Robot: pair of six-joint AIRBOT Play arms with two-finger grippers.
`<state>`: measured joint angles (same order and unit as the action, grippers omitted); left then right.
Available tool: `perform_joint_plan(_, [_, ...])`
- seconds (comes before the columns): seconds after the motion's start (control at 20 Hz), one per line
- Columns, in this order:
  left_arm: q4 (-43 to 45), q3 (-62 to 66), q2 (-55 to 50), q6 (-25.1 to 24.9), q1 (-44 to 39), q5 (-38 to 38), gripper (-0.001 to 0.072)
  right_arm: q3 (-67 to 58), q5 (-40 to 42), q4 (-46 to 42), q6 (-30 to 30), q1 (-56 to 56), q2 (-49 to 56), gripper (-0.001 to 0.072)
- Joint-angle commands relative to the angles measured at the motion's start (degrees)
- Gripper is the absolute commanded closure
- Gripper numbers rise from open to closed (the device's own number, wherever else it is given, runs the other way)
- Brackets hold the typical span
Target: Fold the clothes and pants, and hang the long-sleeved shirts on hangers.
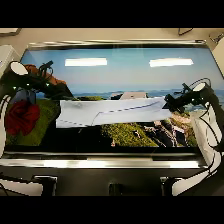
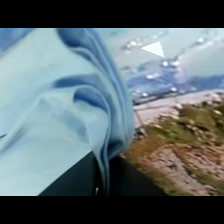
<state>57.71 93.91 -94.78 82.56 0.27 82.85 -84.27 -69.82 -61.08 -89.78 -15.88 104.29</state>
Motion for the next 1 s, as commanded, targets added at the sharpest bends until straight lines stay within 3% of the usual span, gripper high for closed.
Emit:
perform_joint_plan(0.0, [-1.46,-0.22,-0.26,-0.04,-4.46,-4.83,0.0365,-0.13,-1.62,7.98,7.54,0.02,-4.15,0.0677])
perform_joint_plan(0.05, [-1.42,-0.52,-0.87,-0.07,-6.84,-7.34,0.0508,-0.13,-2.36,9.64,8.48,0.02,-6.45,0.0677])
perform_joint_plan(0.1, [-1.44,-0.81,-1.77,-0.07,-9.38,-9.94,0.0593,-0.11,-3.28,11.15,8.70,0.13,-8.98,0.0677])
perform_joint_plan(0.15, [-1.77,-1.29,-3.04,-0.02,-12.41,-13.27,0.0614,-0.13,-4.31,12.74,8.72,0.55,-11.87,0.0677])
perform_joint_plan(0.3, [-6.45,-2.32,-8.31,2.51,-20.90,-20.79,0.0622,-0.11,-8.09,13.09,8.59,3.37,-20.31,0.0677])
perform_joint_plan(0.5, [-9.86,-2.32,-14.51,4.63,-28.96,-22.53,0.0672,-0.11,-9.27,13.05,6.12,9.53,-30.56,0.0676])
perform_joint_plan(0.65, [-12.41,-2.32,-17.44,10.62,-34.03,-28.68,0.0676,-0.11,-9.29,13.05,2.97,14.14,-36.06,0.0676])
perform_joint_plan(0.75, [-18.99,-2.32,-19.12,13.84,-37.88,-36.92,0.0677,-0.11,-9.31,13.03,-0.20,17.05,-38.40,0.0676])
perform_joint_plan(0.95, [-37.48,-1.77,-22.23,13.92,-46.14,-50.60,0.0678,-0.11,-9.22,11.23,-6.38,21.68,-39.93,0.0675])
